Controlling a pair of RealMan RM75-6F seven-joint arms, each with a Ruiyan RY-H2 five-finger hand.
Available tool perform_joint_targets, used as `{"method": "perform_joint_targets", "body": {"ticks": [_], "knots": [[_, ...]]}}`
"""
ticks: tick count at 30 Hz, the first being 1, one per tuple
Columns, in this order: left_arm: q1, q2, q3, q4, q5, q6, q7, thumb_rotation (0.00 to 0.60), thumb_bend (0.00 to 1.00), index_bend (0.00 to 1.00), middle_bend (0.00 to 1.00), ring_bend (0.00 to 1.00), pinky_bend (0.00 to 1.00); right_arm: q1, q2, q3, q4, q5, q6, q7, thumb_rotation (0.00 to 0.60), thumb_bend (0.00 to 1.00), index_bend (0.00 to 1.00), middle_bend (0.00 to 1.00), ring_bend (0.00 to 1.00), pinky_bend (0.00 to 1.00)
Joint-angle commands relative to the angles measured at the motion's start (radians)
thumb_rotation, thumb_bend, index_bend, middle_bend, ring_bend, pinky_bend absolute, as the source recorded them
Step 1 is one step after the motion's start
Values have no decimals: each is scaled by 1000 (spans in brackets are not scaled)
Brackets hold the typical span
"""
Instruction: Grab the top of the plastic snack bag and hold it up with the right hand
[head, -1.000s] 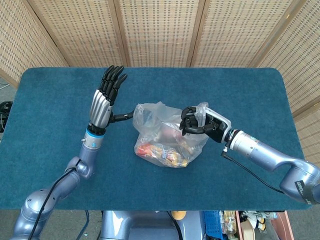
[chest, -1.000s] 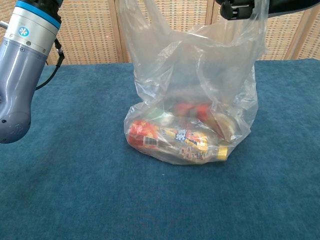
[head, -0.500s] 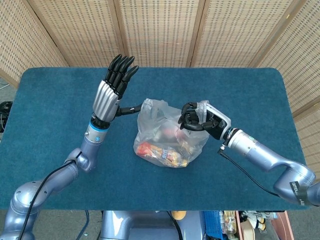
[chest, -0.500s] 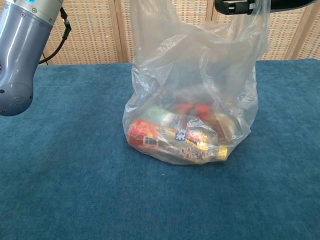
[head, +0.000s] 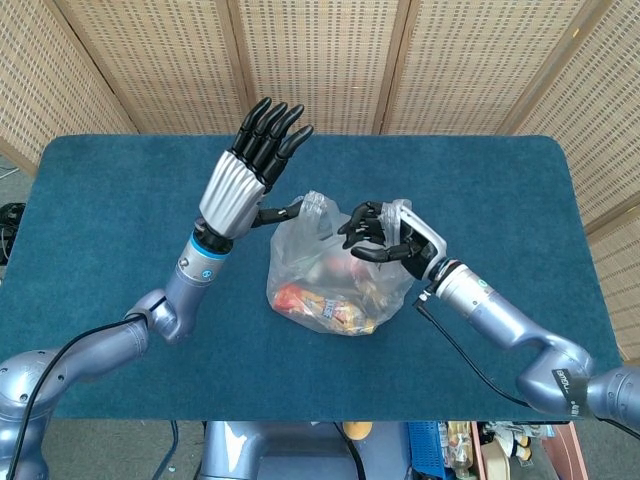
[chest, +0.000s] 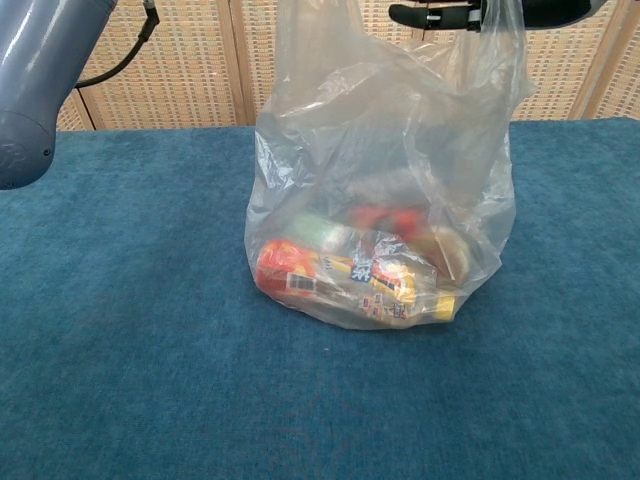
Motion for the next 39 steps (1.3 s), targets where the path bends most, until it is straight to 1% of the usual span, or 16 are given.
{"method": "perform_joint_targets", "body": {"ticks": [1,4,14,19,23,27,31,35,39], "knots": [[-6,25,-12,-49,-15,-34,48,600,137,0,0,0,0,-6,-16,18,-9,20,-15,-46,600,0,501,544,351,349],[-5,41,-22,-89,-28,-58,77,600,137,0,0,0,0,-14,-30,37,-13,36,-26,-88,600,0,501,543,350,299],[0,69,-31,-145,-42,-104,142,600,137,0,0,0,0,-30,-69,109,8,92,-81,-157,600,0,500,530,339,298],[-1,73,-39,-156,-53,-125,156,600,136,0,0,0,0,-35,-94,143,18,119,-101,-166,600,0,496,494,319,293],[-4,73,-46,-162,-59,-134,166,600,137,0,0,0,0,-42,-117,164,27,126,-107,-163,600,0,493,452,298,241],[-4,74,-48,-163,-61,-141,173,600,136,0,0,0,0,-47,-136,179,36,124,-113,-166,600,0,491,410,274,228],[-6,76,-52,-165,-66,-152,182,600,136,0,0,0,0,-51,-151,191,44,113,-124,-173,600,0,484,392,265,196],[-4,79,-55,-170,-69,-155,186,600,137,0,0,0,0,-54,-160,200,50,109,-134,-179,600,0,449,356,226,163],[2,91,-53,-175,-62,-151,195,600,138,0,0,0,0,-58,-160,202,59,110,-163,-200,600,0,432,347,214,157]]}}
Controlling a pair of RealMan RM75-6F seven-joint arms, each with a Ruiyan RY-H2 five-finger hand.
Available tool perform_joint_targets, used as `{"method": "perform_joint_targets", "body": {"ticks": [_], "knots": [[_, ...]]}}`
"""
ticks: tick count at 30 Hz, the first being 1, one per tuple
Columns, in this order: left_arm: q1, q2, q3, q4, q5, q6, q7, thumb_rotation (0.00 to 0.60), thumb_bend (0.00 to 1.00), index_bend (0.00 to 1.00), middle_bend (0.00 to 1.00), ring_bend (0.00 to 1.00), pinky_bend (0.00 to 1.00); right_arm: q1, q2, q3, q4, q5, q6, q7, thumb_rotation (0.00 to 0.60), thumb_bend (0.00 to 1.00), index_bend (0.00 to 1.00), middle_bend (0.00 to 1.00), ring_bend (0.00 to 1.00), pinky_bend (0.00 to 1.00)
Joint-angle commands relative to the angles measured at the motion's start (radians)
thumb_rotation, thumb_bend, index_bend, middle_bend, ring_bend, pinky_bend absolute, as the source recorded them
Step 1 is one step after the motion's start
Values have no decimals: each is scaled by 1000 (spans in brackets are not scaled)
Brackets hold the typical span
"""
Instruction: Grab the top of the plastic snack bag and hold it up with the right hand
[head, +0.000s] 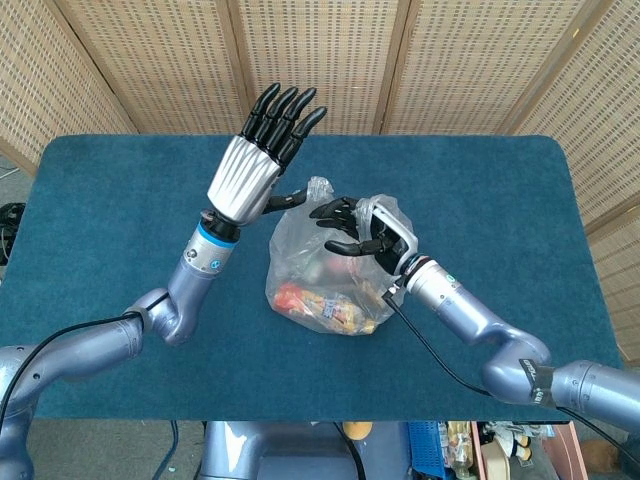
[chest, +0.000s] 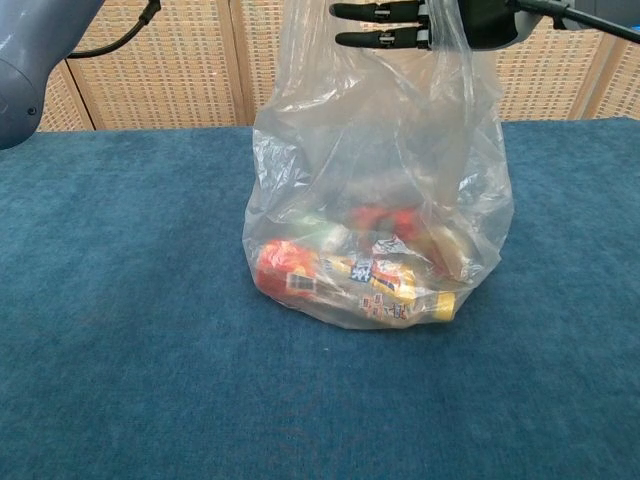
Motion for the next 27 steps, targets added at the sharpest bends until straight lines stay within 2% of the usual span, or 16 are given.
{"method": "perform_joint_targets", "body": {"ticks": [1,19,27], "knots": [[6,8,0,-6,3,4,2,600,137,0,0,0,0,-7,2,5,5,10,-23,-10,600,0,427,344,211,158],[48,52,16,-54,29,28,-2,600,137,0,0,0,0,-85,31,71,-11,-7,-48,42,600,0,395,337,203,158],[34,38,2,-56,30,23,14,600,137,0,0,0,0,-83,20,95,-34,-32,-70,23,600,0,395,338,203,158]]}}
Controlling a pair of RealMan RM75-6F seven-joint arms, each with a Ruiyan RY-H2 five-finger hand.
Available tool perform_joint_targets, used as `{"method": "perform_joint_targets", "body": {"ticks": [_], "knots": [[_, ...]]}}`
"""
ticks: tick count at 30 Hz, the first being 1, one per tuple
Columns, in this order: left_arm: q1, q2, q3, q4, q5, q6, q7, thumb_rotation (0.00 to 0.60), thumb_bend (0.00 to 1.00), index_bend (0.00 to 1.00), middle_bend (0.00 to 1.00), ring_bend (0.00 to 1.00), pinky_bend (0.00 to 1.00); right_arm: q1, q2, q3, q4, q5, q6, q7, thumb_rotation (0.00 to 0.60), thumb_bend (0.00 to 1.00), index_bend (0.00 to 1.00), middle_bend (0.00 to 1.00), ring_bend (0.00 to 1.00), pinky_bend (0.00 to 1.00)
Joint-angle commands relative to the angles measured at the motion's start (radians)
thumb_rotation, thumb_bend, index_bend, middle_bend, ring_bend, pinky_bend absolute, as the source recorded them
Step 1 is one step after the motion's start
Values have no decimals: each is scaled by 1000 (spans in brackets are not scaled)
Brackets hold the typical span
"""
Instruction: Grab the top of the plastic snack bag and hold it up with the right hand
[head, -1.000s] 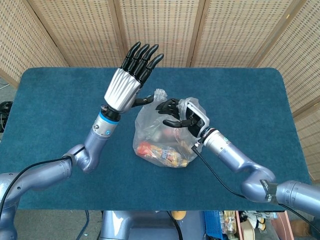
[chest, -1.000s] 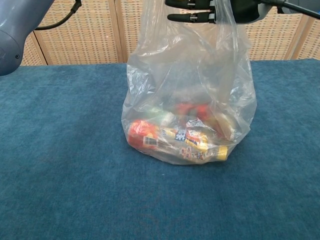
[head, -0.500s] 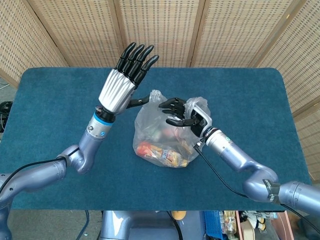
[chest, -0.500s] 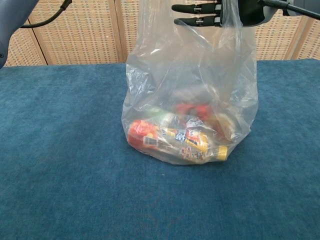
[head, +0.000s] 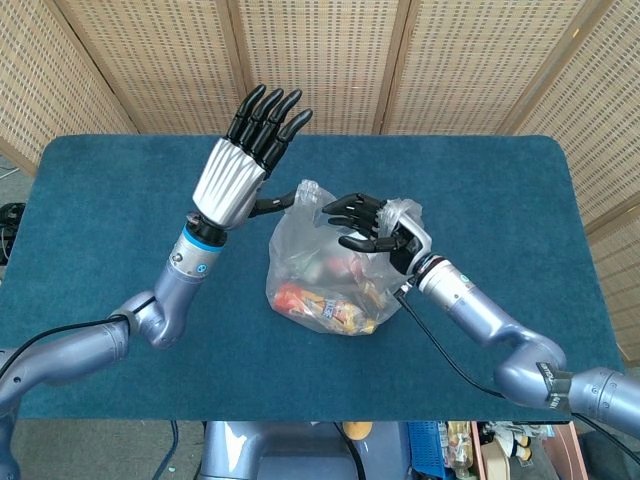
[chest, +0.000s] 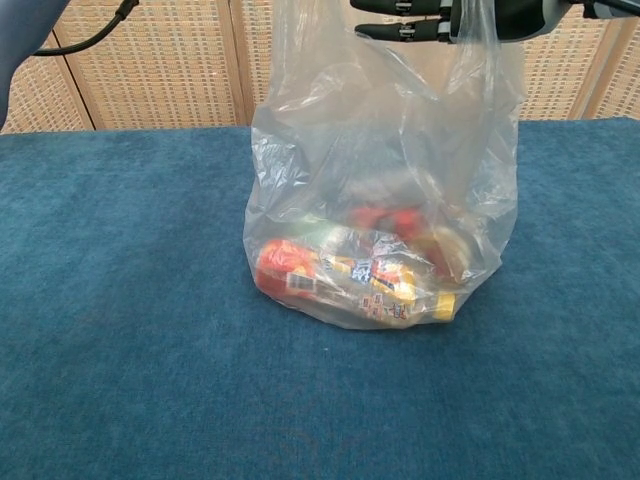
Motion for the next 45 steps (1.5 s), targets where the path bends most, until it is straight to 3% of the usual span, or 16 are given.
{"method": "perform_joint_targets", "body": {"ticks": [1,10,21,45], "knots": [[-5,-3,-5,-1,3,0,8,600,137,0,0,0,0,5,-7,7,-8,-2,-7,-9,600,0,396,338,203,157],[-10,-12,-11,-10,-3,-8,20,600,138,0,0,0,0,21,-33,34,-3,46,-30,-47,600,0,390,328,197,157],[-12,-15,-15,-11,2,-9,33,600,136,0,0,0,0,24,-58,62,-12,82,-50,-123,600,0,286,236,117,85],[-18,-44,-31,-19,-32,-38,24,600,138,0,0,0,0,20,-150,149,-2,132,-87,-141,600,0,272,233,115,83]]}}
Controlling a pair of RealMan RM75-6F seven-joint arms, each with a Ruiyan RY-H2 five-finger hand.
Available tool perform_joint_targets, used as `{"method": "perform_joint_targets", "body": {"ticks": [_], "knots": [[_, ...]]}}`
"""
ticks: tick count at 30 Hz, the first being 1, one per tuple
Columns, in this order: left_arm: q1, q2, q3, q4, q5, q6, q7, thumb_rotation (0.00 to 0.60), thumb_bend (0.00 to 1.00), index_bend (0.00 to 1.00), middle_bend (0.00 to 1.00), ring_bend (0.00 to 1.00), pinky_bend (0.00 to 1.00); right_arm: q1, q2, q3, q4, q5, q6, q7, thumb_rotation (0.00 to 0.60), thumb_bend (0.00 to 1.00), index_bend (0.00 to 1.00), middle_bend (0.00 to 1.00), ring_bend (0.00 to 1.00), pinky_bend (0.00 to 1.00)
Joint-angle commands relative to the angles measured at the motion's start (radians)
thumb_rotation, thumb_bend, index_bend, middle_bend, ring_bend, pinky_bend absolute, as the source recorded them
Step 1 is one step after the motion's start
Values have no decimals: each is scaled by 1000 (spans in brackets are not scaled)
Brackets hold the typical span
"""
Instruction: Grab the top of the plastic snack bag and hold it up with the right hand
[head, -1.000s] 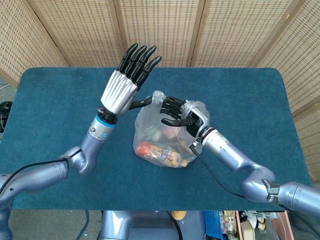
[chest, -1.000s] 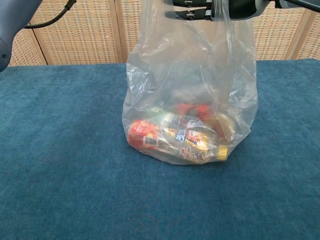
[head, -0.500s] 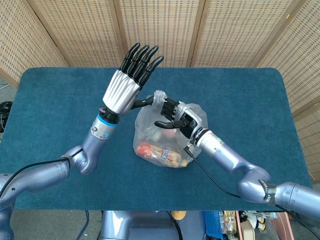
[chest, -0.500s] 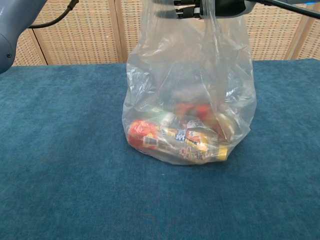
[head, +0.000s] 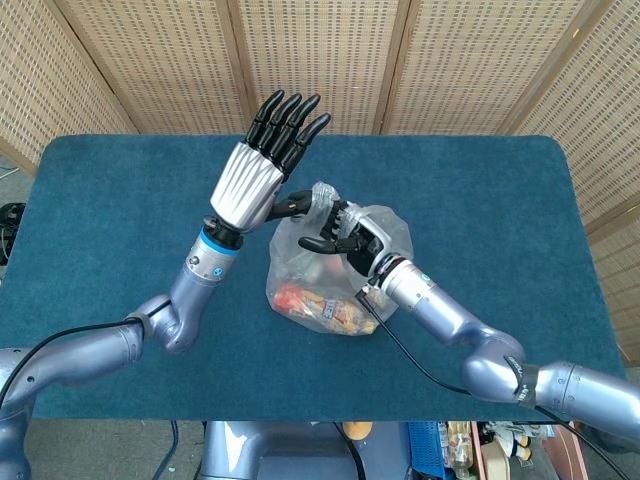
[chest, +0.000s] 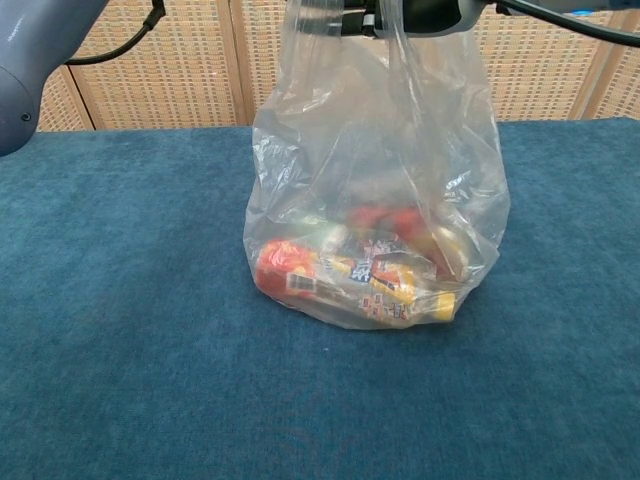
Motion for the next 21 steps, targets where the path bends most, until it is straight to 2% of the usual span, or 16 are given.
{"method": "perform_joint_targets", "body": {"ticks": [1,12,21], "knots": [[0,-3,-5,-3,-8,-3,-3,600,139,0,0,0,0,-3,-14,9,8,-1,2,-2,600,0,271,233,115,83],[3,-3,-16,-7,-20,-5,-8,600,137,0,0,0,0,11,-63,13,41,43,16,-85,600,0,272,232,115,54],[8,-4,-12,6,-22,-10,-20,600,139,0,0,0,0,-9,-71,38,33,65,24,-120,600,0,273,232,115,54]]}}
